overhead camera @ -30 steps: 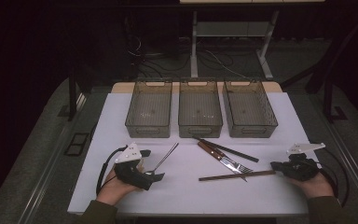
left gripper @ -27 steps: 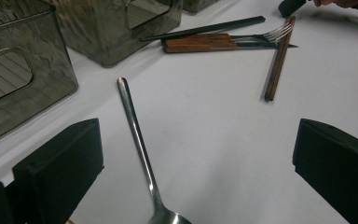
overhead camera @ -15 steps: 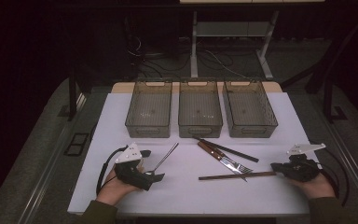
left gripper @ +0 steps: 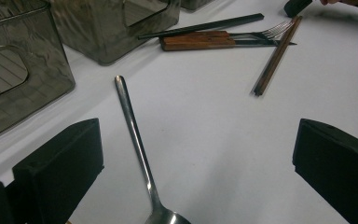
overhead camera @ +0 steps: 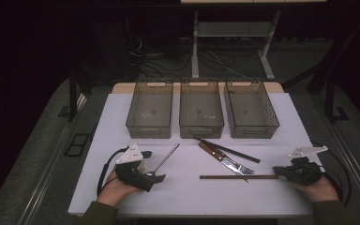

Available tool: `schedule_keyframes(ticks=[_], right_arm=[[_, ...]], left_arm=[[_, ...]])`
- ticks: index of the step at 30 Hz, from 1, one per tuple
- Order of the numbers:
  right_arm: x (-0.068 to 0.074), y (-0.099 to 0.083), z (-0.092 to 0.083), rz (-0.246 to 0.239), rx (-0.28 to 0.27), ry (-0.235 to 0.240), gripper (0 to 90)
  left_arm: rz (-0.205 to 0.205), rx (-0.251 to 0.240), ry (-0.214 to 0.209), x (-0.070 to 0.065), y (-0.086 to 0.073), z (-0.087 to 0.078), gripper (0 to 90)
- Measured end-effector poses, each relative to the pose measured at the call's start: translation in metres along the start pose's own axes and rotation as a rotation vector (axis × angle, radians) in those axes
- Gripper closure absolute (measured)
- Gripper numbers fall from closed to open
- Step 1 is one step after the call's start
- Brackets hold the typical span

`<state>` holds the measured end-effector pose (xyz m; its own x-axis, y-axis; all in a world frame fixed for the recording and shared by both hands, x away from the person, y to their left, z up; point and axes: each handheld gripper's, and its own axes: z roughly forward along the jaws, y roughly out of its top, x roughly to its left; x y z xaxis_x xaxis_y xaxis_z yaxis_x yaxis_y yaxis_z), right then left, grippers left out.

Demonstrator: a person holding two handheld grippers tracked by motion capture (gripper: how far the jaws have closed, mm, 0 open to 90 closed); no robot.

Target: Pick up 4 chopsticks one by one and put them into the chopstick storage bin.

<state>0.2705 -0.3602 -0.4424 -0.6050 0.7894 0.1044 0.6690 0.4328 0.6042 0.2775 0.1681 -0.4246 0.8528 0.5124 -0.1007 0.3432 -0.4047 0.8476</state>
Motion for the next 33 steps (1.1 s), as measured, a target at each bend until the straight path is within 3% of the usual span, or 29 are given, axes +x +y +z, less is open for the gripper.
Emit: schedule_keyframes(ticks=[33], right_arm=[[0.011,-0.006,-0.006,-0.007,0.031,0.012,88.9]], left_arm=[[0.007,0.008,-0.016,-0.004,0.0,0.004,1.0]])
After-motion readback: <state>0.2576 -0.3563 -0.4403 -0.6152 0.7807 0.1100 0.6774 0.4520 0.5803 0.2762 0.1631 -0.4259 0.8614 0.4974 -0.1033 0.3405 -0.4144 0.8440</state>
